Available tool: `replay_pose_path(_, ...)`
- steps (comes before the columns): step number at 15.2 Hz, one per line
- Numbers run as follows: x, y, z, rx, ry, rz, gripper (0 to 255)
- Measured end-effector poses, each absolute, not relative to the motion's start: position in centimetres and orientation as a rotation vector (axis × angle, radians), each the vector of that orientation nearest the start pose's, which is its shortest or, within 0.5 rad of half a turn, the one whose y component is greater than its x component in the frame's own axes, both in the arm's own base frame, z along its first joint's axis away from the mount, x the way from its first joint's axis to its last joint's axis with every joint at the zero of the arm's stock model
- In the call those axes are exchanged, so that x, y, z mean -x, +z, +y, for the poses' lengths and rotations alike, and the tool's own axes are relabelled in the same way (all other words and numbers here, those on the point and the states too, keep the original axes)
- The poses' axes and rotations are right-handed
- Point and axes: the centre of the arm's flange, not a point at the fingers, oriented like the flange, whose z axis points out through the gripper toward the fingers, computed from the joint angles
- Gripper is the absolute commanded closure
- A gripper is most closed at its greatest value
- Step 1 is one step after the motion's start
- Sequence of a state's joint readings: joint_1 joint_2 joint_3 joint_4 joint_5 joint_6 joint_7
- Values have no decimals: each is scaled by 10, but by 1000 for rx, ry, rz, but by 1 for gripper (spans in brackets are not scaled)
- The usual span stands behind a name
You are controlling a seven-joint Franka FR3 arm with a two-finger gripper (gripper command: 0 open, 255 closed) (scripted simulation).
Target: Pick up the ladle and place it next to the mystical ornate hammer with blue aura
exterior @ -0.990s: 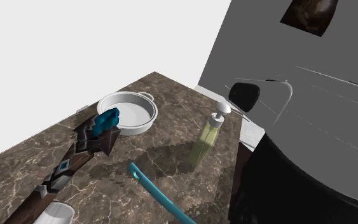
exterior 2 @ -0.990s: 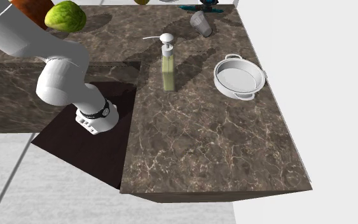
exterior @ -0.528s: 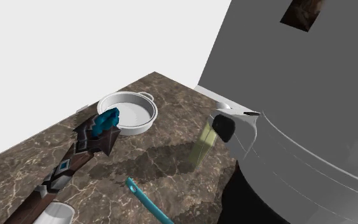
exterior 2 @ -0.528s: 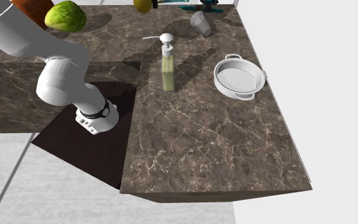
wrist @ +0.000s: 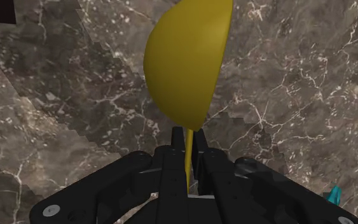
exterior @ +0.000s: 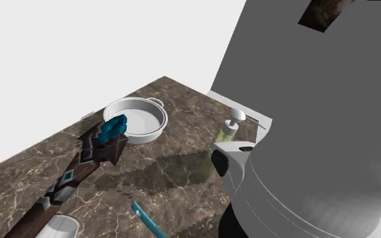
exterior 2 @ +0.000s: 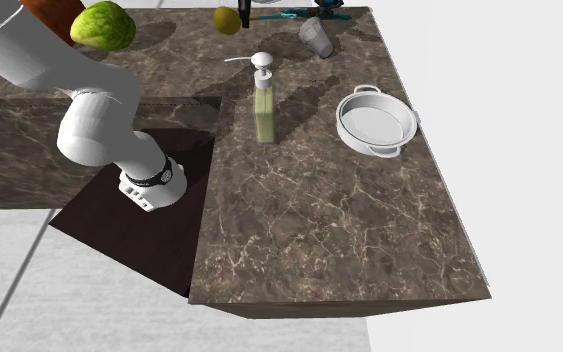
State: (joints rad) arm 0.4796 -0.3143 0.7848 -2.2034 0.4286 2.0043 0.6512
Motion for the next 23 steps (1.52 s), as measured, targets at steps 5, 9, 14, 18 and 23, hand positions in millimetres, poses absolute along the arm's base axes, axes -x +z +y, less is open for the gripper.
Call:
replay_pose_path(5,-105,449,480,2935,169,-622,255)
replay_pose_path(9,-105,427,479,2935,169,-622,255)
replay_pose_path(14,-104,402,479,2935,169,-622,255)
replay_pose_path(18,-106,380,479,2935,169,-622,255)
replay_pose_path(23,-106,359,479,2931,162,-616,255)
